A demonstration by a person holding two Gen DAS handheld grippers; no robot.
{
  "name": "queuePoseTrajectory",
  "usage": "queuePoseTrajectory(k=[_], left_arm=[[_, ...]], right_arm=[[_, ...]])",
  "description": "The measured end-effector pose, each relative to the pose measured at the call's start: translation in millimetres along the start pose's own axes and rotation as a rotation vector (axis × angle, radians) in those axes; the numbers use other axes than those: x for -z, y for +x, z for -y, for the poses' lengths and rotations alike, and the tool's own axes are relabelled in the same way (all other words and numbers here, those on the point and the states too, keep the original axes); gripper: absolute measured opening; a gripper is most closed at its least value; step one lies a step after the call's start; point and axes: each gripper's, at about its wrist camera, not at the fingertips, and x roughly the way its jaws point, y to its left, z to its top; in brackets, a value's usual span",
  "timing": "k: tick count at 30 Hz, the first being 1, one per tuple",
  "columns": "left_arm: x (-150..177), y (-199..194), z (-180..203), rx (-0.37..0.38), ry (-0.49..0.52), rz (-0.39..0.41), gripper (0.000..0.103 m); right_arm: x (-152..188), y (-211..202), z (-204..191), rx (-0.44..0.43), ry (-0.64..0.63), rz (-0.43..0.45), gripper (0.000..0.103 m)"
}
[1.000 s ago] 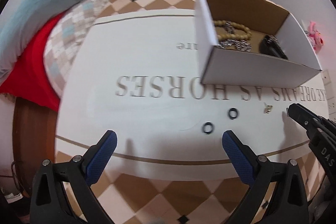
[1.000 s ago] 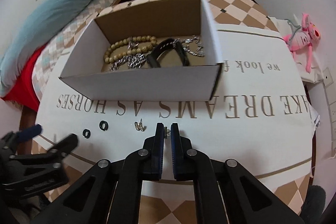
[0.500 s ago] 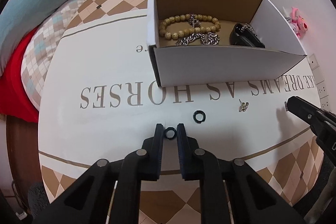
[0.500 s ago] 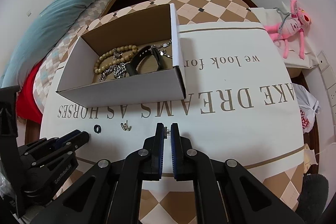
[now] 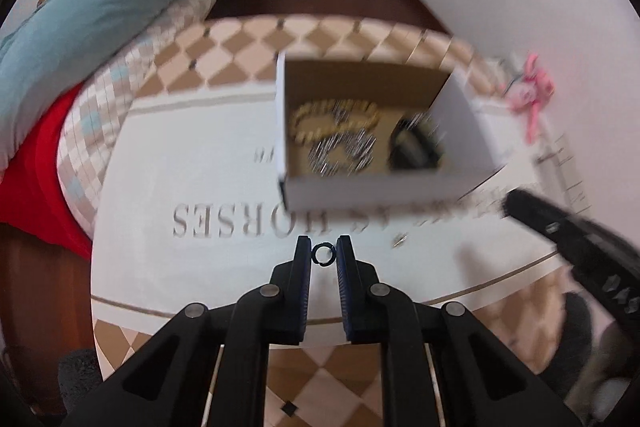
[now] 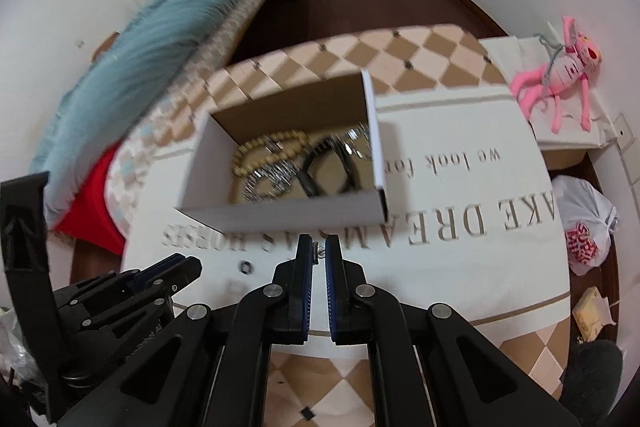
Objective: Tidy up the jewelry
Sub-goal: 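Pinch a small silver stud earring with the right tool while the left tool grasps a black ring, then lower the stud and ring into the box and open both tools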
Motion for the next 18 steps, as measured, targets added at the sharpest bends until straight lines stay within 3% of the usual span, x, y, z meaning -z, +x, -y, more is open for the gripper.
queuePoseTrajectory(k=[4, 8, 17, 18], left_arm=[[-35.9, -21.5, 4.1, 0.091, -0.018, 0.026, 0.01], [-73.5, -11.1, 6.8, 0.144, -0.02, 0.012, 0.01], [-125.2, 32.8, -1.9, 0.101, -0.064, -0.086, 0.012], [-127.9, 35.1, -4.0, 0.091, -0.071, -0.092, 0.017]], right_arm=[[-22.0, -18.3, -6.0, -0.041, 0.0, 0.029, 0.007], [-56.0, -13.9, -4.4, -0.048, -0.014, 0.03, 0.007], [-111.8, 49.3, 12.1, 0.005, -0.02, -0.155, 0.007], [-114.5, 55.6, 14.3, 0.004, -0.013, -0.182, 0.007]])
